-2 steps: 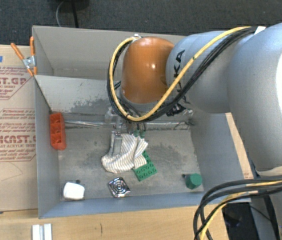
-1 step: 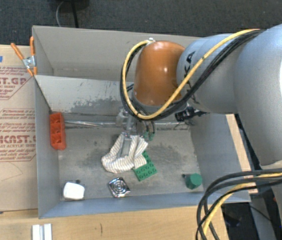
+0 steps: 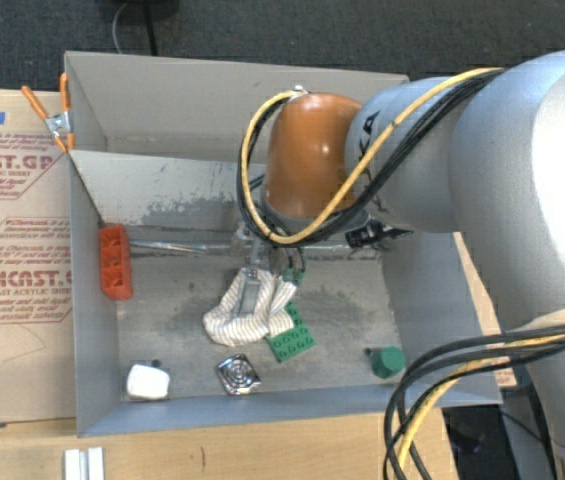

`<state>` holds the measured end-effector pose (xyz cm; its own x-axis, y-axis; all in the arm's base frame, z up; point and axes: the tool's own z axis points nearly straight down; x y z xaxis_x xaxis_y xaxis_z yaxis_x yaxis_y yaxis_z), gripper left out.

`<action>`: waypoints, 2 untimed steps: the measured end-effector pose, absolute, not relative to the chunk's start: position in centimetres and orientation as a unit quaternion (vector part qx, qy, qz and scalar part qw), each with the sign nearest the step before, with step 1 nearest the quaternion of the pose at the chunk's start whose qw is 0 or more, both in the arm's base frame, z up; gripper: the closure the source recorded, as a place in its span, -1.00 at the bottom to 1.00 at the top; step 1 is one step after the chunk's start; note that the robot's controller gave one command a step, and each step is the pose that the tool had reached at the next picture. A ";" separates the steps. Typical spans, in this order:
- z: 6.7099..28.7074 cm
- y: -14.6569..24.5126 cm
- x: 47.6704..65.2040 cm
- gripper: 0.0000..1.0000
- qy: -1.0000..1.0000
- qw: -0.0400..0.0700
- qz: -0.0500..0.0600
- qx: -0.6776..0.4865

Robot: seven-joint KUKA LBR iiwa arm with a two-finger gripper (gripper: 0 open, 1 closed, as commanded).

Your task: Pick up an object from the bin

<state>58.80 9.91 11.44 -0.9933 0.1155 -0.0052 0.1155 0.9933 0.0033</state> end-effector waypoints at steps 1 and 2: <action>7.9 9.8 57.6 -1.00 0.999 0.002 0.002 0.034; 7.1 9.0 56.1 1.00 0.993 0.004 0.002 -0.119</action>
Offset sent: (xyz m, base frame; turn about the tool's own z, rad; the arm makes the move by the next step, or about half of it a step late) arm -0.0280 -0.0107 -0.0444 -0.3550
